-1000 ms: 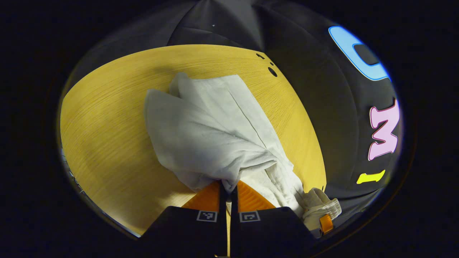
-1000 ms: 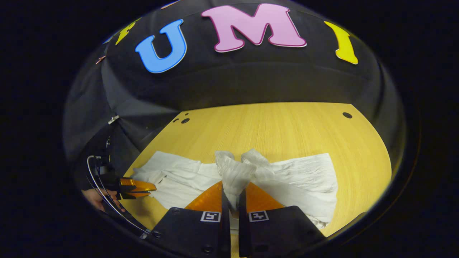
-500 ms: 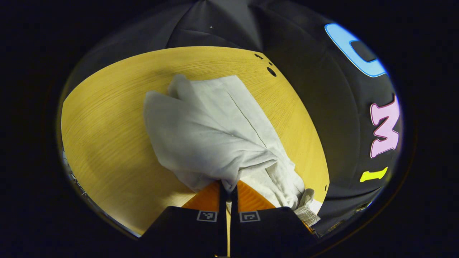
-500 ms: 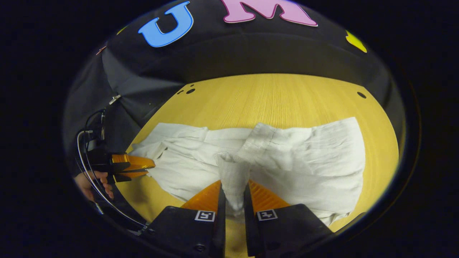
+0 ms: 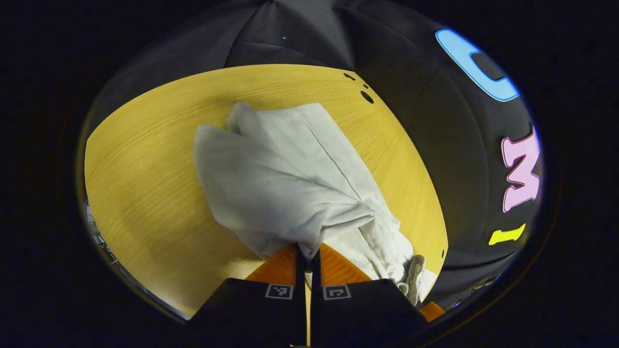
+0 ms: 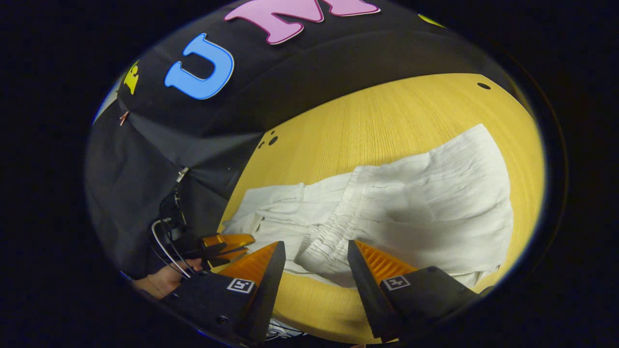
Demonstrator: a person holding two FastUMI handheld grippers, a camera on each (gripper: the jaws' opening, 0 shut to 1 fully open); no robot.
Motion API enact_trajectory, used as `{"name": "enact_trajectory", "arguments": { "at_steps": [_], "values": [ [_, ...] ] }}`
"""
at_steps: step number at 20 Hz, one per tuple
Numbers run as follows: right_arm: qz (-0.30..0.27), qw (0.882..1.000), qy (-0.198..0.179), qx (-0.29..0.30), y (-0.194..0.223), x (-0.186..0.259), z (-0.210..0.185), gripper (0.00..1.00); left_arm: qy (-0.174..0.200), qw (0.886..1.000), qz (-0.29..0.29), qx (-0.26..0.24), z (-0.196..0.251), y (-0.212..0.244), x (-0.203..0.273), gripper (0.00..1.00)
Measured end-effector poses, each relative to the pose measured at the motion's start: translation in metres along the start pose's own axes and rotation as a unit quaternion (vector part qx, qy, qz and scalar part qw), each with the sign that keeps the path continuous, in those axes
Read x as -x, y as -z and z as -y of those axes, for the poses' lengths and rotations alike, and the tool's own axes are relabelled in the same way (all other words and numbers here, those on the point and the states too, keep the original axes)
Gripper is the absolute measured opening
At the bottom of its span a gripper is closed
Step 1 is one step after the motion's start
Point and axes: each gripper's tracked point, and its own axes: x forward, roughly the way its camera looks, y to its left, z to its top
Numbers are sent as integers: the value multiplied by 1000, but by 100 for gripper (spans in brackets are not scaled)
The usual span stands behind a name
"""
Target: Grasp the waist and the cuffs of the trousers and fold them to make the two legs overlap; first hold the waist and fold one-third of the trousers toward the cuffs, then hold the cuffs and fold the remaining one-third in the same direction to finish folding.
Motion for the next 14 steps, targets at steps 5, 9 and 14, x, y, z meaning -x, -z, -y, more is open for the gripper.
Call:
{"name": "enact_trajectory", "arguments": {
  "at_steps": [5,9,14],
  "values": [
    [58,997,38,-33,-32,59,52,80,4,999,-5,35,6,-6,7,8],
    [98,989,87,-63,-46,95,103,80,31,999,19,10,38,-16,26,8],
    [110,980,134,-95,-46,109,151,80,72,995,40,-52,93,-18,51,8]
  ]
}}
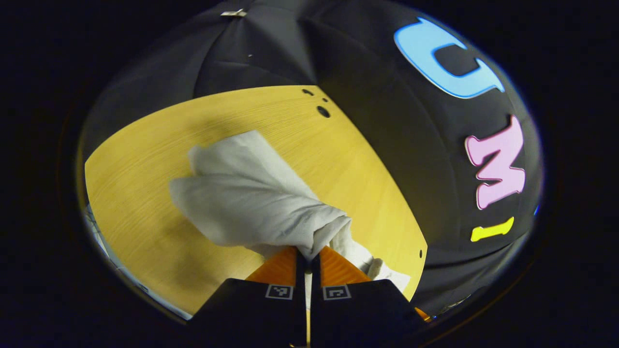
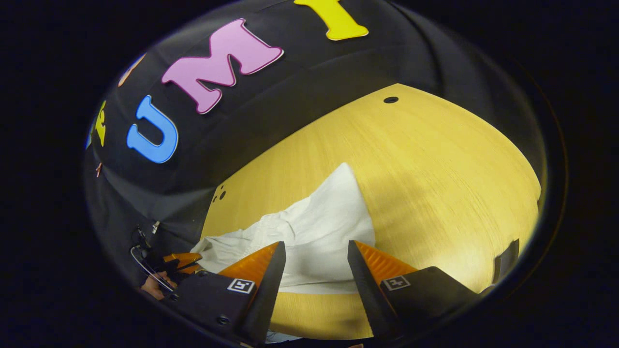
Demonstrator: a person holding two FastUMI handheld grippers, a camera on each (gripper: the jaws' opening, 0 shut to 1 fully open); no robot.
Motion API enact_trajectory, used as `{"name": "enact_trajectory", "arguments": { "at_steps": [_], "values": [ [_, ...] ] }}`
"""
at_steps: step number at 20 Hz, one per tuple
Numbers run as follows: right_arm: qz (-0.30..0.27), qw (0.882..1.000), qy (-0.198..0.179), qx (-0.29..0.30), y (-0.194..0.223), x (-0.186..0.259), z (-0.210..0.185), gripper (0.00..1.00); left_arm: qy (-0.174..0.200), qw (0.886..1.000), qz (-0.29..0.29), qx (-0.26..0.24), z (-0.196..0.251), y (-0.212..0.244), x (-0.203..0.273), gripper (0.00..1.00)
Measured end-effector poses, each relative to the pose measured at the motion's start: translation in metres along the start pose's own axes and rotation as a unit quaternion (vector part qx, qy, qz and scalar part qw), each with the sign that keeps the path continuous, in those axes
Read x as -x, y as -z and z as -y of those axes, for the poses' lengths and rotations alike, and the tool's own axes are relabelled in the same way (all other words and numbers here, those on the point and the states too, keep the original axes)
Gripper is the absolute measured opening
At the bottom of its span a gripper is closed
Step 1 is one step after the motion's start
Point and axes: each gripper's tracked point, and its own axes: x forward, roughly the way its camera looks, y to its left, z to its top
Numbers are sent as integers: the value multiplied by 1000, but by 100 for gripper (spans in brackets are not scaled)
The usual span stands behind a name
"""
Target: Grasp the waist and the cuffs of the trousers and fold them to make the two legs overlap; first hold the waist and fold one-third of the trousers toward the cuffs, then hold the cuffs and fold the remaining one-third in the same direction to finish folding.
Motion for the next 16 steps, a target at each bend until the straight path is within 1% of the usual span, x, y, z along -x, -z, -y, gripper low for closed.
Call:
{"name": "enact_trajectory", "arguments": {
  "at_steps": [3,6,10,14,16],
  "values": [
    [-5,1000,13,-15,4,-2,13,80,24,998,12,-54,41,-1,10,7],
    [-20,999,26,-19,14,-5,25,80,53,989,18,-134,89,13,16,7],
    [-40,998,33,-23,28,-10,32,80,91,969,4,-232,147,51,20,7],
    [-58,997,39,-28,38,-12,40,80,121,948,-29,-294,186,104,12,7],
    [-70,996,47,-25,44,-11,45,81,127,937,-47,-323,196,131,5,7]
  ]
}}
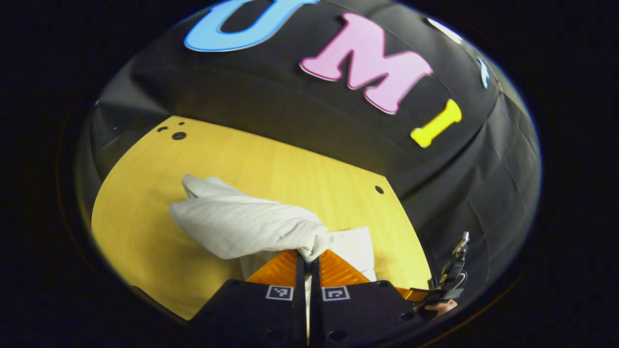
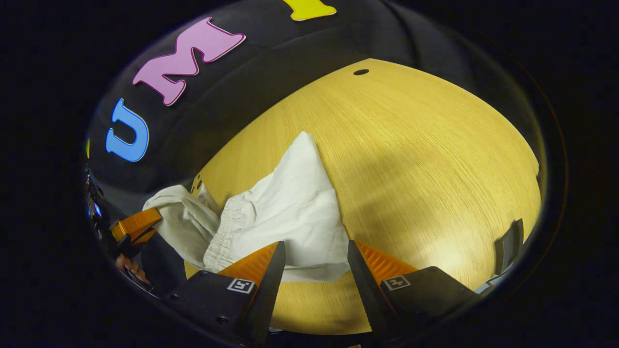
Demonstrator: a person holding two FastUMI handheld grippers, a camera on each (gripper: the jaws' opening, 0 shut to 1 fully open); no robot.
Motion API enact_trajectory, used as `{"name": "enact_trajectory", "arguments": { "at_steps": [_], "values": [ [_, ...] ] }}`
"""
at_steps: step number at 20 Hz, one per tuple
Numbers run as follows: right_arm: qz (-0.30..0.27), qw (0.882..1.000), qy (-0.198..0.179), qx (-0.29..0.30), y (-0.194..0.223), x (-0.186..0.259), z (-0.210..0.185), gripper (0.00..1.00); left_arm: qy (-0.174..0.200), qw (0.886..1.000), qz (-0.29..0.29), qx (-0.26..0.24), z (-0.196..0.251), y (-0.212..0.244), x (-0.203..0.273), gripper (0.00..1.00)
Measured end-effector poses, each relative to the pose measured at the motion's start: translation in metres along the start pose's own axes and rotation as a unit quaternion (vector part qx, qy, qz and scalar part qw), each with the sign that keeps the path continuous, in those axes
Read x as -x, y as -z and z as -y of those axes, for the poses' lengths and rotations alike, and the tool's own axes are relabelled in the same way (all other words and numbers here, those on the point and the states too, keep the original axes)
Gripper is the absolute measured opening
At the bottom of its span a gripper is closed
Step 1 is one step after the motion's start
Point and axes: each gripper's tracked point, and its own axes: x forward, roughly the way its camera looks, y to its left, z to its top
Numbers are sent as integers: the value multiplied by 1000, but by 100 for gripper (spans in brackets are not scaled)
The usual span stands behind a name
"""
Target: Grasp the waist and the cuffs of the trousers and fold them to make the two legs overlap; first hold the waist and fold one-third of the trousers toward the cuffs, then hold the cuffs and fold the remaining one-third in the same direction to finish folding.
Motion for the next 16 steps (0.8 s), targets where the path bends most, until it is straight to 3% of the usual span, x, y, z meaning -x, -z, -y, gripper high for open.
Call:
{"name": "enact_trajectory", "arguments": {
  "at_steps": [7,13,16],
  "values": [
    [32,999,20,-20,-27,24,30,81,6,991,-74,-115,35,66,-45,4],
    [55,996,33,-55,-42,42,61,80,-7,974,-140,-177,32,124,-80,7],
    [58,996,31,-52,-45,43,65,80,-19,969,-172,-176,22,146,-86,8]
  ]
}}
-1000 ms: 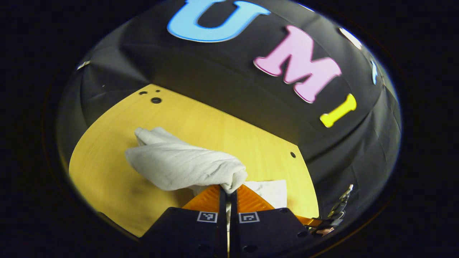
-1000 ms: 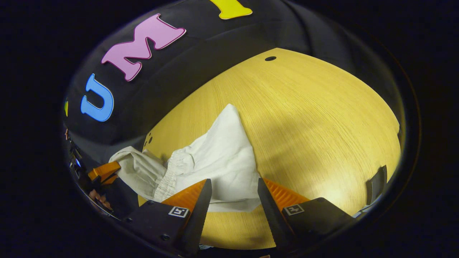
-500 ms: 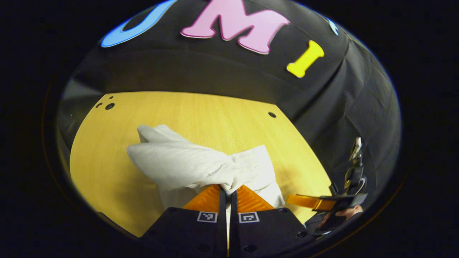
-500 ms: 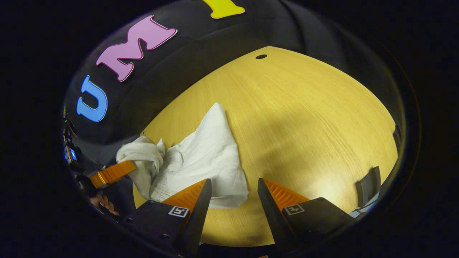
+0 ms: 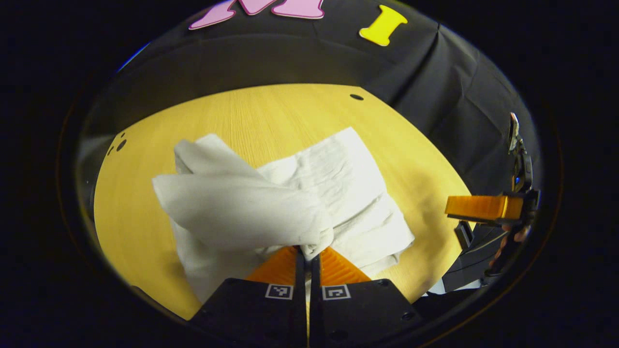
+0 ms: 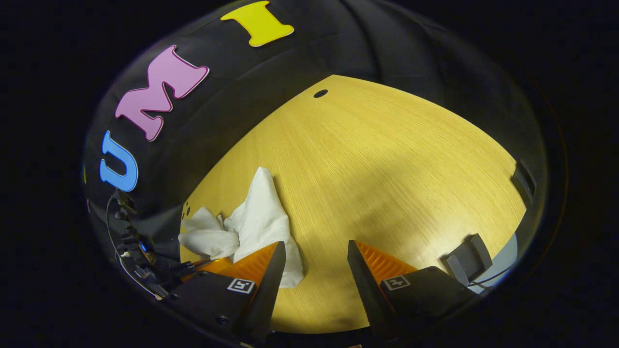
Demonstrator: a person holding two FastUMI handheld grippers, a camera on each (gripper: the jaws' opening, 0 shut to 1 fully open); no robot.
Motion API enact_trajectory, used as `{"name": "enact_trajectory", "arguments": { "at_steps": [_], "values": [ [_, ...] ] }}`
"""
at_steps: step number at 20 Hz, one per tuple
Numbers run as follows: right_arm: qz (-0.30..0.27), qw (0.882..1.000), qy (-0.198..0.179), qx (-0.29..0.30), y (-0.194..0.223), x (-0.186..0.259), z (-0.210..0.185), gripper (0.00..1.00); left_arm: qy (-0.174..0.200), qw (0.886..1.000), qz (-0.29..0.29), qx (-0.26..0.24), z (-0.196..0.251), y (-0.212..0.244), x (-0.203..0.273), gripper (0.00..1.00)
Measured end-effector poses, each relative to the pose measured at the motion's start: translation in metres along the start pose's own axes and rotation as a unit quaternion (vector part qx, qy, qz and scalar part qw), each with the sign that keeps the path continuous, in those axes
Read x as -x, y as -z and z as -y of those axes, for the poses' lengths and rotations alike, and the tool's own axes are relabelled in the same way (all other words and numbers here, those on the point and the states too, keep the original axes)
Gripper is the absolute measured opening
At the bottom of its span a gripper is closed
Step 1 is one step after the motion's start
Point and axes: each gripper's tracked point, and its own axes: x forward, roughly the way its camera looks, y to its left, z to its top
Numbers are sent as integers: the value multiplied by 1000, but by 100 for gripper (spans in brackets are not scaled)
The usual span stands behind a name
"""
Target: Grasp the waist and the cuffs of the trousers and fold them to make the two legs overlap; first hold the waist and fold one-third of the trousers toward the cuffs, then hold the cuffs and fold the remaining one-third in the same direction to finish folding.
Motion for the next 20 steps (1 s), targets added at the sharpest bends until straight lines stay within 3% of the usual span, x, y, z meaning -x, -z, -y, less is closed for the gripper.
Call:
{"name": "enact_trajectory", "arguments": {
  "at_steps": [5,7,8,11,16,20],
  "values": [
    [-4,1000,-11,6,0,1,-3,80,8,1000,-12,6,3,8,-5,13],
    [-2,1000,-13,6,-1,2,-3,80,16,1000,-9,5,8,8,-7,28],
    [0,1000,-13,6,-2,2,-3,80,15,1000,-10,-8,11,8,-7,43],
    [5,1000,-15,1,-5,3,-2,80,-1,998,-10,-61,17,10,-1,54],
    [10,1000,-9,12,-2,8,-3,81,-17,991,9,-129,26,8,22,88],
    [16,1000,-12,3,4,20,-8,80,-10,990,32,-136,36,12,47,94]
  ]
}}
